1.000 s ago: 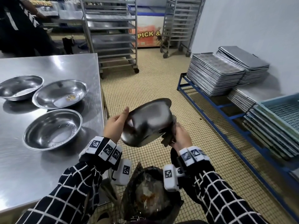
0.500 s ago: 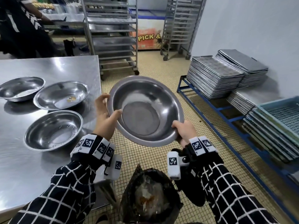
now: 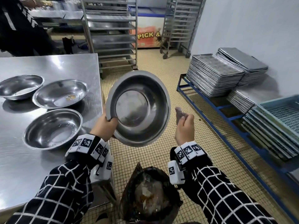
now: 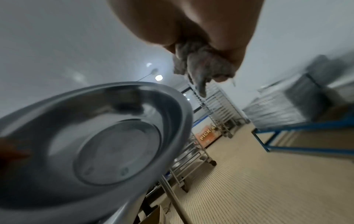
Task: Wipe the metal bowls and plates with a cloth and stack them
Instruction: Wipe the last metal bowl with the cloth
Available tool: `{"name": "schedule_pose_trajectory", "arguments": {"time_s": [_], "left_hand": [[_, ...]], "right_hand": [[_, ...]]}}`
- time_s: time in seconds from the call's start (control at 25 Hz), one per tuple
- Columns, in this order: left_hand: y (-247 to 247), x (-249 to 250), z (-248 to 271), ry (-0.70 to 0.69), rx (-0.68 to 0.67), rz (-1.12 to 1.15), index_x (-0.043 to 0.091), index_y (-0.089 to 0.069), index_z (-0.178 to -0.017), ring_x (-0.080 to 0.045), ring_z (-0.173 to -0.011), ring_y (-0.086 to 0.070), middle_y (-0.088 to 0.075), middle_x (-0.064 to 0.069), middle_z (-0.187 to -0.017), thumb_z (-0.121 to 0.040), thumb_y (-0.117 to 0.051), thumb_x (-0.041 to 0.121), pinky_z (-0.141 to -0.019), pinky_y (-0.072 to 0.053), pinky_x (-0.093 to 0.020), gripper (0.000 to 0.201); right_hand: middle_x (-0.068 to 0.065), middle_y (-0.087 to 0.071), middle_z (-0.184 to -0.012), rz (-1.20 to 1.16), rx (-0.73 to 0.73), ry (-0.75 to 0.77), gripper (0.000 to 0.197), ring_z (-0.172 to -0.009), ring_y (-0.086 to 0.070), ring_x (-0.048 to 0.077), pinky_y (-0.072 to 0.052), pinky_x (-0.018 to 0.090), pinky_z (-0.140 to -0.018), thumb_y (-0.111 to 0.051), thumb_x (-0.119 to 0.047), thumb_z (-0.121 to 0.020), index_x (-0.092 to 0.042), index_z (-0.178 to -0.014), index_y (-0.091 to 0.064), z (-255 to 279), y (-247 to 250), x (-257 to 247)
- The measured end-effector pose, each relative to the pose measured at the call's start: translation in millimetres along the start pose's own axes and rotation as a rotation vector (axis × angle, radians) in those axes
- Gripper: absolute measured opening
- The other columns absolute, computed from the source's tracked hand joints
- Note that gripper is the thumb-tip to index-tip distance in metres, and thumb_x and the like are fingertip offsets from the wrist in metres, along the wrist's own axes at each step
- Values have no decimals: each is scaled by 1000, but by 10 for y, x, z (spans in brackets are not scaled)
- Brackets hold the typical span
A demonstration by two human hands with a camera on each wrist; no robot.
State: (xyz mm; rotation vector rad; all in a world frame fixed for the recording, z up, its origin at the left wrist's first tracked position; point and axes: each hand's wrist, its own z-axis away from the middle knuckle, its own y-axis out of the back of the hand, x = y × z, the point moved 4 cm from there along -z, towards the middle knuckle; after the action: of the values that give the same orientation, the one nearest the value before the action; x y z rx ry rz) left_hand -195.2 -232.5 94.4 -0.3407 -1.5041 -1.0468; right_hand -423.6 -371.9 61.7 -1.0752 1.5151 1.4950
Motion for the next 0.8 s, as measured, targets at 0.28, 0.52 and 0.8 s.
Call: {"name": "schedule_pose_trajectory", "arguments": {"time_s": [0.28,0.52,0.8], "left_hand": [[-148,155,206,-160,-103,-147,26,-53,-86,-12,-76,-56,-60,5,-79,-94,-47,16,-65,-43,-29,14],[-211,241,214,-219,-142,-69,31,-51,-104,-6,-81,-56,-62,9,-87,-93,-47,11,-69,-45,-24,23],[-23,221,92,-75,30,102,21,-54,-75,-16,-69,-54,-57,1,-71,-91,-49,6,-64,-46,-29,22]], "right_hand": [[16,-48,-123,294,-82,688,27,-108,-52,20,-35,18,-104,-61,-5,-88,-3,-115,-66,-191,-380,-523],[17,-58,-121,291,-236,726,26,-114,-52,30,-42,45,-103,-62,-3,-86,-11,-110,-68,-45,-763,-573],[19,-58,-121,637,-701,891,26,-112,-53,32,-37,32,-102,-58,-1,-87,-8,-108,-71,46,-702,-319]]}}
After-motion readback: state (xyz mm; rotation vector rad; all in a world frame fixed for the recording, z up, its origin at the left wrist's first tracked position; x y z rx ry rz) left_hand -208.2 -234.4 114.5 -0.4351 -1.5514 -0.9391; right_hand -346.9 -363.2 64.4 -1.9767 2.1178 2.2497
